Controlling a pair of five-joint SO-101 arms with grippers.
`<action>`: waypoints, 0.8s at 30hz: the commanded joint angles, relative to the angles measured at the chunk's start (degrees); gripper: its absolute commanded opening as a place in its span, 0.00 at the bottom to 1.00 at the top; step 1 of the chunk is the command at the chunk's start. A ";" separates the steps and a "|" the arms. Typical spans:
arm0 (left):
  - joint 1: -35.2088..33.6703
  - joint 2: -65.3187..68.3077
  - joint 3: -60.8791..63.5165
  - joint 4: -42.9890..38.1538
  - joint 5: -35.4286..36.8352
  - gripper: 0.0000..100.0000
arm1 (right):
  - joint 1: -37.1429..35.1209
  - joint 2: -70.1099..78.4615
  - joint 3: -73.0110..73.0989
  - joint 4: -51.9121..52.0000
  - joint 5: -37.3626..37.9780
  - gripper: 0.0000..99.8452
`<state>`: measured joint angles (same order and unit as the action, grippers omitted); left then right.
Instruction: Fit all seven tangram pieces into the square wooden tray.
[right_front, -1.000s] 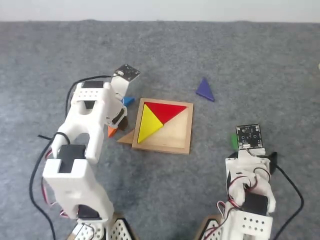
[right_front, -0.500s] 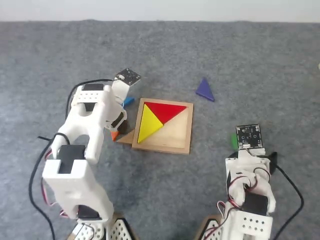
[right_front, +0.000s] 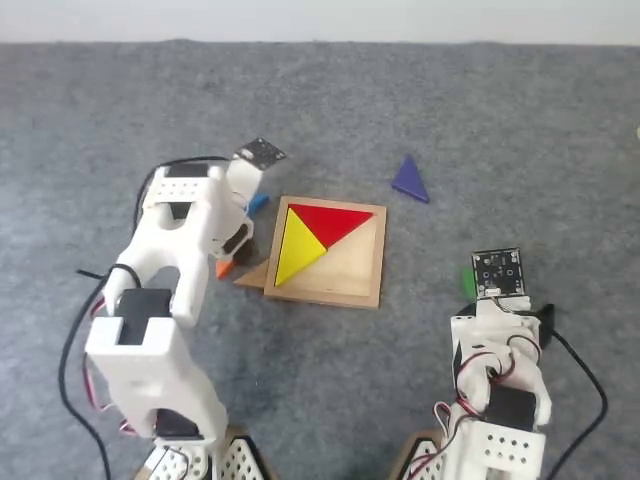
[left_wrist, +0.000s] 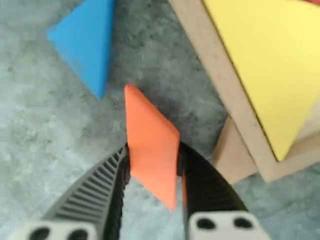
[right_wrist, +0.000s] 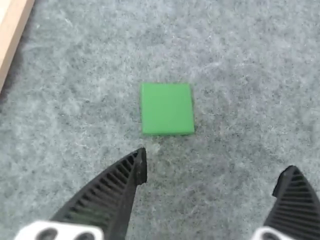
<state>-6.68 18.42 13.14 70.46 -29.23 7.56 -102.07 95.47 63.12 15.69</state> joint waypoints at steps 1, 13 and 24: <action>-0.53 -0.79 -5.76 6.68 8.35 0.17 | 0.75 0.13 1.05 0.13 0.53 0.39; -5.27 -0.88 -9.45 7.74 19.34 0.20 | 0.75 0.13 1.05 0.13 0.53 0.39; 0.44 -0.70 -8.22 9.49 18.99 0.20 | 0.66 0.13 1.05 0.13 0.53 0.39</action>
<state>-8.53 18.51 5.93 78.90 -10.51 7.56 -102.07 95.47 63.12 15.69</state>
